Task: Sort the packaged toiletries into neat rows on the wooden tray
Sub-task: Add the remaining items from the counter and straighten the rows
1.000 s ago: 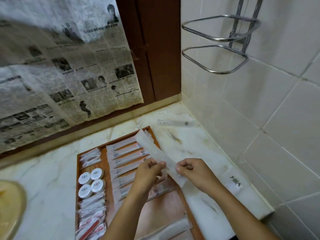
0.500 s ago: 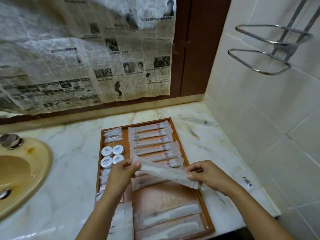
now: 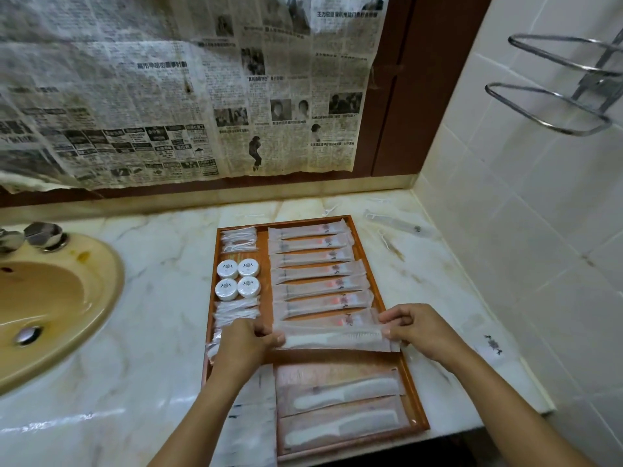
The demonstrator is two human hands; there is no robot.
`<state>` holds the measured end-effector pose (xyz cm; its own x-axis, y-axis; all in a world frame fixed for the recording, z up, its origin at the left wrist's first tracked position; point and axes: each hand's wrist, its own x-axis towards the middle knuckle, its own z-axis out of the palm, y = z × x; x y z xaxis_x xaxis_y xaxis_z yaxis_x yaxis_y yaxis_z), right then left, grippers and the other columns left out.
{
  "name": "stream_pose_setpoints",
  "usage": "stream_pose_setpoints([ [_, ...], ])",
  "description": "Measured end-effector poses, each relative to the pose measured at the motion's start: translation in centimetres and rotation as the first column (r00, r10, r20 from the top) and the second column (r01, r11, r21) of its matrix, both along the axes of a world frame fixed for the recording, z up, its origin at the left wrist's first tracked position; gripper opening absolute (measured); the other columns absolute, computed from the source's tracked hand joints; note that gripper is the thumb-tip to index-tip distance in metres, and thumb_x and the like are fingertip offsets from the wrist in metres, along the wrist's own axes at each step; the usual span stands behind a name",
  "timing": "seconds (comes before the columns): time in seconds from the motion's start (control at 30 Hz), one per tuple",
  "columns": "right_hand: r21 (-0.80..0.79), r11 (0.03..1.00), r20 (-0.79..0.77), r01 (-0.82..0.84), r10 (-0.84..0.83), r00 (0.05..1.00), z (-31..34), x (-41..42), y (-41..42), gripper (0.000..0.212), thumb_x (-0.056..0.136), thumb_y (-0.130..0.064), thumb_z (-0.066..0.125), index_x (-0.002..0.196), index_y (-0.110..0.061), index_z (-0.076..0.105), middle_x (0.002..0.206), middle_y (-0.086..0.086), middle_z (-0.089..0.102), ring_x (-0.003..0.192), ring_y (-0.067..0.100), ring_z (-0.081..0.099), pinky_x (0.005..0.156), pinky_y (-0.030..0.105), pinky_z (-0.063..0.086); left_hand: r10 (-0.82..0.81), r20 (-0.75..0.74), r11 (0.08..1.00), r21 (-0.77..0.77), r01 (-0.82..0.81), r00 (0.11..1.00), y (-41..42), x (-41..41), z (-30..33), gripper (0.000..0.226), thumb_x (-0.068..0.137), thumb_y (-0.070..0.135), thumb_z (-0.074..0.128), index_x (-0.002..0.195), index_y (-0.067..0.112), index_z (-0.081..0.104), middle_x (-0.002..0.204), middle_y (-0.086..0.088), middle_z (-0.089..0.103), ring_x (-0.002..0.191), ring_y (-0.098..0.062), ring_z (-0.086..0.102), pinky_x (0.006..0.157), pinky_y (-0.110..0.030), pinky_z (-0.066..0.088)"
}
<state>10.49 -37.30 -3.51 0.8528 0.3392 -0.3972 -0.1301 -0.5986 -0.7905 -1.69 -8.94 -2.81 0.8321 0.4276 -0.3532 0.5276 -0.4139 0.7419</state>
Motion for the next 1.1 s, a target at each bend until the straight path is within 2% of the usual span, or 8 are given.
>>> stream_pose_setpoints([
  [0.13, -0.065, 0.998, 0.048, -0.014, 0.017, 0.999, -0.5, -0.1, 0.0, 0.016, 0.081, -0.009, 0.076, 0.096, -0.016, 0.075, 0.086, -0.008, 0.072, 0.077, 0.001, 0.066, 0.060, 0.007, 0.047, -0.060, -0.055, 0.997, 0.055, 0.063, 0.997, 0.1, -0.2, -1.0, 0.038, 0.082, 0.018, 0.078, 0.052, 0.016, 0.053, 0.047, 0.005, 0.047, 0.047, -0.003, 0.046, 0.050, -0.019, 0.031],
  [0.3, -0.202, 0.978, 0.136, -0.054, 0.083, 0.987, -1.7, -0.3, 0.1, 0.013, 0.080, -0.015, 0.078, 0.089, -0.024, 0.077, 0.085, -0.011, 0.072, 0.079, 0.002, 0.066, 0.067, 0.011, 0.051, -0.162, -0.130, 0.976, 0.126, 0.179, 0.978, 0.0, -0.3, -1.8, 0.036, 0.084, 0.020, 0.075, 0.055, 0.020, 0.054, 0.056, 0.007, 0.051, 0.056, -0.006, 0.051, 0.053, -0.021, 0.035],
  [0.37, -0.220, 0.974, 0.164, -0.058, 0.095, 0.982, -2.2, -0.4, 0.0, 0.012, 0.080, -0.017, 0.079, 0.086, -0.027, 0.077, 0.082, -0.013, 0.071, 0.077, 0.001, 0.066, 0.065, 0.011, 0.050, -0.181, -0.146, 0.970, 0.139, 0.201, 0.973, 0.0, -0.3, -2.2, 0.028, 0.082, 0.021, 0.076, 0.061, 0.022, 0.057, 0.062, 0.006, 0.056, 0.063, -0.008, 0.055, 0.058, -0.023, 0.040],
  [0.47, -0.241, 0.970, 0.204, -0.042, 0.093, 0.975, -2.6, -0.6, 0.2, 0.012, 0.081, -0.017, 0.077, 0.086, -0.028, 0.076, 0.083, -0.014, 0.069, 0.078, 0.000, 0.064, 0.066, 0.010, 0.047, -0.207, -0.154, 0.959, 0.161, 0.232, 0.966, -0.3, -0.3, -2.2, 0.014, 0.083, 0.021, 0.074, 0.084, 0.026, 0.060, 0.080, 0.005, 0.067, 0.077, -0.011, 0.062, 0.068, -0.027, 0.051],
  [0.57, -0.284, 0.957, 0.227, -0.053, 0.121, 0.966, -3.1, -0.8, 0.3, 0.011, 0.084, -0.017, 0.074, 0.088, -0.028, 0.075, 0.086, -0.016, 0.068, 0.080, 0.000, 0.062, 0.068, 0.011, 0.045, -0.255, -0.172, 0.931, 0.223, 0.290, 0.952, -0.6, -0.5, -2.5, 0.020, 0.084, 0.019, 0.071, 0.100, 0.023, 0.060, 0.088, 0.003, 0.065, 0.083, -0.014, 0.062, 0.070, -0.026, 0.051],
  [0.73, -0.397, 0.916, 0.311, -0.063, 0.199, 0.929, -3.9, -0.9, 0.4, 0.014, 0.084, -0.022, 0.073, 0.085, -0.036, 0.072, 0.093, -0.011, 0.062, 0.078, 0.005, 0.060, 0.075, 0.020, 0.052, -0.353, -0.230, 0.846, 0.336, 0.414, 0.907, -1.0, -0.5, -2.8, 0.014, 0.089, 0.023, 0.066, 0.102, 0.022, 0.068, 0.096, 0.003, 0.068, 0.086, -0.015, 0.064, 0.080, -0.030, 0.056],
  [0.9, -0.446, 0.893, 0.361, -0.064, 0.245, 0.900, -3.9, -1.3, 0.5, 0.010, 0.085, -0.027, 0.071, 0.091, -0.035, 0.072, 0.095, -0.009, 0.053, 0.076, 0.006, 0.058, 0.075, 0.019, 0.050, -0.394, -0.230, 0.799, 0.393, 0.455, 0.890, -0.9, -0.4, -3.1, 0.013, 0.094, 0.026, 0.061, 0.102, 0.024, 0.072, 0.100, 0.001, 0.071, 0.090, -0.016, 0.066, 0.085, -0.032, 0.056],
  [1.1, -0.459, 0.884, 0.402, -0.091, 0.298, 0.866, -4.0, -1.8, 0.4, 0.013, 0.086, -0.028, 0.069, 0.097, -0.036, 0.072, 0.096, -0.010, 0.050, 0.088, 0.008, 0.055, 0.081, 0.024, 0.053, -0.421, -0.226, 0.741, 0.473, 0.477, 0.878, -1.0, -0.2, -3.6, 0.016, 0.094, 0.024, 0.059, 0.107, 0.024, 0.069, 0.104, 0.000, 0.070, 0.093, -0.017, 0.066, 0.086, -0.032, 0.056],
])
